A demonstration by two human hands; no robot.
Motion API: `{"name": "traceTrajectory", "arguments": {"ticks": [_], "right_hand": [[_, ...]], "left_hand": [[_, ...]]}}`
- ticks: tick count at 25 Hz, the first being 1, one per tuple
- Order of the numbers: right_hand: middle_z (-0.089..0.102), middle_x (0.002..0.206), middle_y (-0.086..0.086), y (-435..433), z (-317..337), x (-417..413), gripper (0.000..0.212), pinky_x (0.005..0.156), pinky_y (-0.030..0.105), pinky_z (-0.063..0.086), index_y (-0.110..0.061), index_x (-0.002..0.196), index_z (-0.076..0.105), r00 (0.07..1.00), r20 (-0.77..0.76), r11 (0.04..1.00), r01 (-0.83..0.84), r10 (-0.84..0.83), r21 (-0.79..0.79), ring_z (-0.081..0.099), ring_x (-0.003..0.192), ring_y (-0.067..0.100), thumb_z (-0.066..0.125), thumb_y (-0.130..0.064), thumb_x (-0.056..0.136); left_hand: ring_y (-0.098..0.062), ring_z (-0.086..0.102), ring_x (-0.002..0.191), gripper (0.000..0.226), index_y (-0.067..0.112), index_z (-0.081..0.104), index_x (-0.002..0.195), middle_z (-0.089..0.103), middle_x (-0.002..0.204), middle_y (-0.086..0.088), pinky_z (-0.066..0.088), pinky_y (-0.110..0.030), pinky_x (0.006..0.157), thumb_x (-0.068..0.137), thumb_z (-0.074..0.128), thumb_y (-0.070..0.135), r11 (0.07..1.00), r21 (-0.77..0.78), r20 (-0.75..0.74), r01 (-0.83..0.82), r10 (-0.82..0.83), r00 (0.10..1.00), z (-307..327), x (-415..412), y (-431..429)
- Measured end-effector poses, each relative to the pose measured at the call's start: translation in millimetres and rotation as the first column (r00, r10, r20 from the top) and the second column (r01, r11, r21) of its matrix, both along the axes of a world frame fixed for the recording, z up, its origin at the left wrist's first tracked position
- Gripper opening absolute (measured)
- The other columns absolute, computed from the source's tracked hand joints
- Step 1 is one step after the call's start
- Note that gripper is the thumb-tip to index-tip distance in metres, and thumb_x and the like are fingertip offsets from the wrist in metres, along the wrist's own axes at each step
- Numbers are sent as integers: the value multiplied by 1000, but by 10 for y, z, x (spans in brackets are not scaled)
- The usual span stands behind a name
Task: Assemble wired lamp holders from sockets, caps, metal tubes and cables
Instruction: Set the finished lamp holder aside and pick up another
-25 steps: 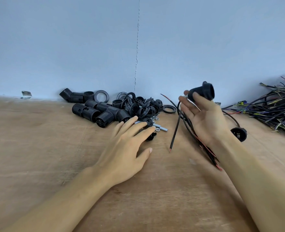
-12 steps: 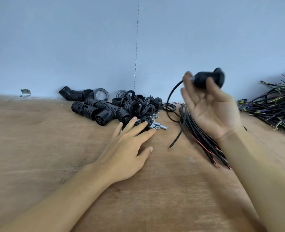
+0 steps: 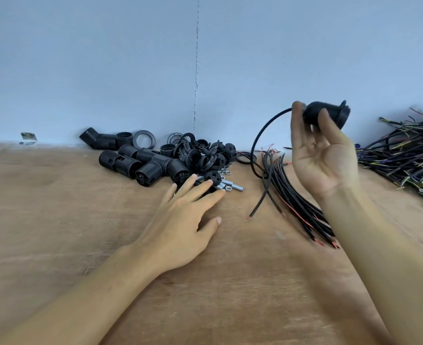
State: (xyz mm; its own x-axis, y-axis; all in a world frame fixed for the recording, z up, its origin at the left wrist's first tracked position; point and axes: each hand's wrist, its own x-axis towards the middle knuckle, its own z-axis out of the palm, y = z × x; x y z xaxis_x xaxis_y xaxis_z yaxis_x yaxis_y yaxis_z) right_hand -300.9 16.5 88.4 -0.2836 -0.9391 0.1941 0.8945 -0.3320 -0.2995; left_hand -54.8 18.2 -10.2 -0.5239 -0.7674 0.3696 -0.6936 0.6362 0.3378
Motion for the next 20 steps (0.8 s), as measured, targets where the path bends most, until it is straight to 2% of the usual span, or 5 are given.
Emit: {"name": "traceTrajectory", "arguments": {"ticks": [4,10,13,16,20], "right_hand": [[70,91,24,63,193,-137,14,90,48,58,13,103,67,993,62,993,105,-101,-58,71,91,42,62,7,91],[65,113,26,86,352,-207,31,103,44,51,4,126,52,997,23,982,-71,76,-177,68,104,42,59,0,96],[66,112,23,-24,360,-41,20,106,41,49,3,116,57,998,12,991,-58,59,-122,69,103,39,58,-5,97],[67,107,19,-120,336,64,8,104,41,51,0,102,61,994,87,998,62,-61,-4,66,116,33,58,-6,99],[64,103,14,-154,197,103,16,104,37,51,-5,90,58,948,165,948,232,-271,220,64,122,26,54,-13,104]], "left_hand": [[-6,-3,157,56,45,32,156,21,167,17,-1,-36,128,103,49,46,1000,-2,1,-4,4,1000,-2,1,-4],[-6,0,157,54,43,37,155,24,167,16,1,-36,127,103,51,45,1000,-13,-11,-2,2,1000,-4,1,-12],[-6,0,157,54,43,37,155,25,167,17,1,-36,126,102,51,46,1000,-11,-10,-2,2,1000,-10,5,-22],[-4,-1,157,55,44,35,155,24,166,19,1,-34,126,102,50,47,1000,-15,-11,3,-3,1000,-23,13,-46],[-3,0,156,55,44,37,154,24,166,20,1,-33,126,101,53,47,1000,-14,-28,17,-17,999,-44,28,-72]]}}
